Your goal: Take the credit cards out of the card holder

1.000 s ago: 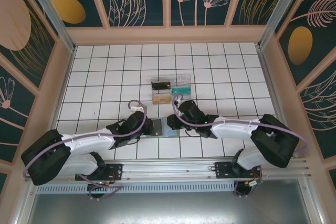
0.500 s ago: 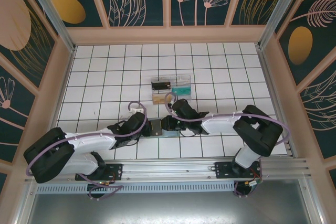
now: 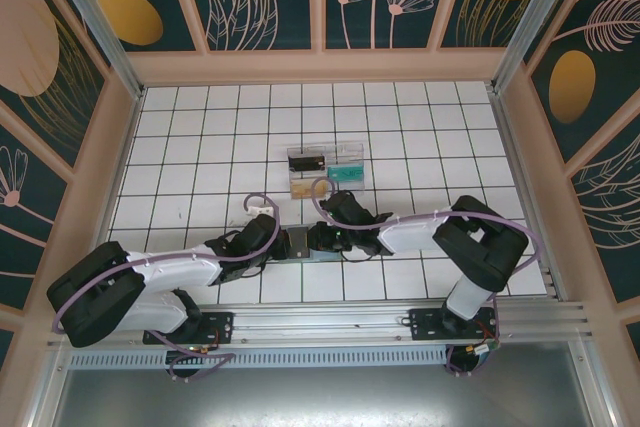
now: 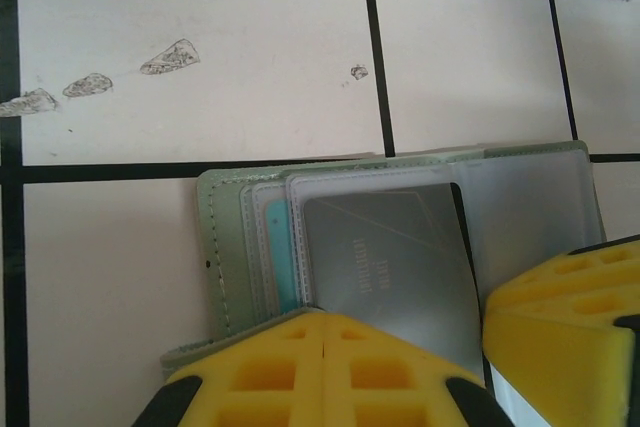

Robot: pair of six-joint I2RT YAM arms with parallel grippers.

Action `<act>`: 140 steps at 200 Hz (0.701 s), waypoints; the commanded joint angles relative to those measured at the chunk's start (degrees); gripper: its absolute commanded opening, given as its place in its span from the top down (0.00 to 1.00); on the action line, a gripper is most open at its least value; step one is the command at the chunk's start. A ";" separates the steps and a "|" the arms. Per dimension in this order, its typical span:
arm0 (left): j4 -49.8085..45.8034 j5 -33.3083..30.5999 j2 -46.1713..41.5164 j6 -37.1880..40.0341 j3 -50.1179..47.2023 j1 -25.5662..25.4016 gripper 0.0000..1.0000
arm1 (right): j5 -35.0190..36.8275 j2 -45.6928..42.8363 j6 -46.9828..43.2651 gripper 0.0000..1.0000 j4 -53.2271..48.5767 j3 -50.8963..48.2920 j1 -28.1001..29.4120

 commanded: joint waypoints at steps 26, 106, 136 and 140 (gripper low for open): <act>0.00 2.85 1.40 -0.28 -2.09 0.27 0.99 | -1.43 1.77 1.18 0.82 -0.27 1.80 -0.06; -2.22 0.98 0.93 -0.68 -2.02 0.25 1.00 | -1.18 0.70 2.23 1.00 0.36 0.04 -0.75; -3.48 0.09 2.01 -0.80 -1.57 0.31 1.00 | -0.88 -0.27 2.99 1.00 0.89 -1.51 -1.40; -3.59 0.00 2.08 -0.76 -1.51 0.27 1.00 | -0.81 -0.55 3.11 1.00 0.79 -1.72 -1.52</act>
